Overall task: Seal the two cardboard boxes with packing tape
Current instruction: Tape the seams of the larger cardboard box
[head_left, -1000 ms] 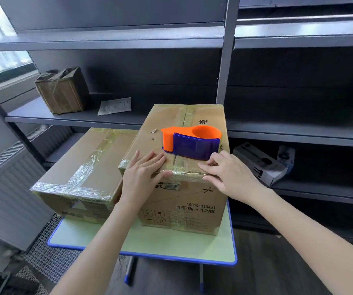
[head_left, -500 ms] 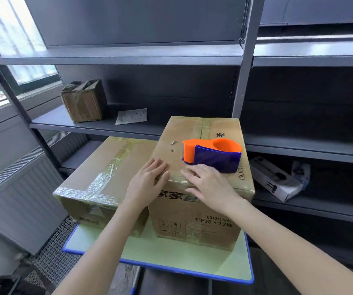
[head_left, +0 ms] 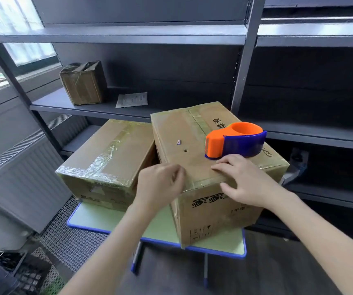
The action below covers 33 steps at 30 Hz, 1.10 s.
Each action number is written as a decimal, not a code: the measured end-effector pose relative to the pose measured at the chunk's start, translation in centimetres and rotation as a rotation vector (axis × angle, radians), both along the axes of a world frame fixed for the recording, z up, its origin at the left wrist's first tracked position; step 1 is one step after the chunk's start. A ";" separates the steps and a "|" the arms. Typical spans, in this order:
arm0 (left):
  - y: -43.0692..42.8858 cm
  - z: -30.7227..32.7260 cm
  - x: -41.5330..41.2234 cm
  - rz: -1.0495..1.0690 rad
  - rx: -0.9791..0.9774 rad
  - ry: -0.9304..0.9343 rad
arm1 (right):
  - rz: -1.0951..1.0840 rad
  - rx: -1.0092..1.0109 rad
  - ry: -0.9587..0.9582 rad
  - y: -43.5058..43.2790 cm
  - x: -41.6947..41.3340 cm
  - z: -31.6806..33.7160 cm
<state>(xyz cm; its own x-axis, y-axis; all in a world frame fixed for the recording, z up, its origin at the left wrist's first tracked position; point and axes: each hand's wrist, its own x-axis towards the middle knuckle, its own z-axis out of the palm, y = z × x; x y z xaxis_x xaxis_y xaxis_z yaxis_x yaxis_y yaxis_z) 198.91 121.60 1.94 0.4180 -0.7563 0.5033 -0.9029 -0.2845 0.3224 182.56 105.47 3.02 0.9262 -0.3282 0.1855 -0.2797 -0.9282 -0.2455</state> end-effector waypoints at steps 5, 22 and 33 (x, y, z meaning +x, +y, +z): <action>-2.0 0.4 4.2 -0.106 0.187 0.151 | -0.212 -0.150 0.049 5.9 4.2 -0.5; -2.0 -1.2 -2.7 -0.225 0.159 -0.149 | 0.117 -0.028 0.189 0.9 -3.7 -0.1; -2.5 -1.1 4.0 0.032 0.243 -0.012 | -0.064 -0.126 0.180 3.5 -2.1 -0.2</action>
<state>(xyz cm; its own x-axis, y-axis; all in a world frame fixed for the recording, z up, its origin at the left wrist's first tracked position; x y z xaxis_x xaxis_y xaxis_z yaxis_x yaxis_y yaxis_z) 202.88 119.05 0.89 0.4383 -0.8424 0.3135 -0.8957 -0.3805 0.2300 180.46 108.99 2.85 0.9261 -0.3721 0.0624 -0.3679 -0.9273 -0.0692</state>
